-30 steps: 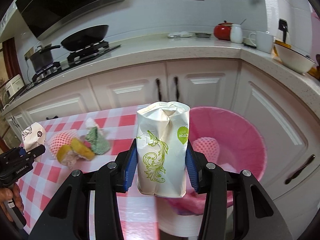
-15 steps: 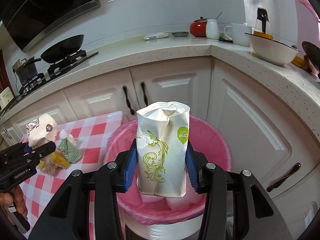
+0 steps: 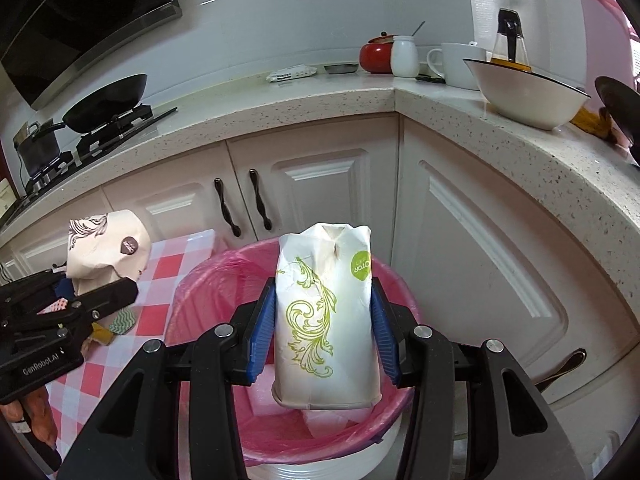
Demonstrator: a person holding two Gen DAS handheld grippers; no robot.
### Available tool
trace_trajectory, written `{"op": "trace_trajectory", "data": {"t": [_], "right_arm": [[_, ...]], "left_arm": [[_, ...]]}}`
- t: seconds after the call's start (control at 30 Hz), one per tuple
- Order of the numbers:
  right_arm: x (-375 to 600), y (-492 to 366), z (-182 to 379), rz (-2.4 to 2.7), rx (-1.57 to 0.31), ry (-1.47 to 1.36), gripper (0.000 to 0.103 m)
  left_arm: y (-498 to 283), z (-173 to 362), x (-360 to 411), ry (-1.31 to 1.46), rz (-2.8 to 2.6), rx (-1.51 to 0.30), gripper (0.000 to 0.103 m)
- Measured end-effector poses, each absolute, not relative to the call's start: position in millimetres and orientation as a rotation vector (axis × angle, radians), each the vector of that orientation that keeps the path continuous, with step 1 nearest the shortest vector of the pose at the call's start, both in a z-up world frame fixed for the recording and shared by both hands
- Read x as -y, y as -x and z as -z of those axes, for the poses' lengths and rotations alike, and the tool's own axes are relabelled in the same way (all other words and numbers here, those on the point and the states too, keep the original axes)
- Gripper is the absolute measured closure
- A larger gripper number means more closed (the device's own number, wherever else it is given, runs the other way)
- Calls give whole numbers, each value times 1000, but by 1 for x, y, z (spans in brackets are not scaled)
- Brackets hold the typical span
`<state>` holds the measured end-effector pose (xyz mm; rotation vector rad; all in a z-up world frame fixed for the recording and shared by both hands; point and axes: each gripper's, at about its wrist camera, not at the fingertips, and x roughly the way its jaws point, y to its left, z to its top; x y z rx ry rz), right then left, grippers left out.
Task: Collect trash
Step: 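Carry both paper bags over the pink bin and open both tools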
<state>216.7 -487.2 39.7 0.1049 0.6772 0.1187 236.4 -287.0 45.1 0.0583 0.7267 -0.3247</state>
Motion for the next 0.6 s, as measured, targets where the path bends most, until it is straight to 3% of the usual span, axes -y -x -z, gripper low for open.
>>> {"op": "trace_trajectory", "data": {"t": [0.07, 0.13, 0.27, 0.6], "right_arm": [[490, -216, -39, -115, -675, -108, 56], [493, -215, -39, -104, -672, -109, 47], [496, -215, -40, -80, -671, -105, 47], [491, -201, -43, -80, -644, -111, 45]], "left_arm": [[-238, -45, 292, -58, 336, -727, 60], [-242, -43, 296, -55, 351, -737, 56], [-245, -39, 300, -53, 367, -748, 44], [-233, -46, 278, -48, 337, -717, 44]]}}
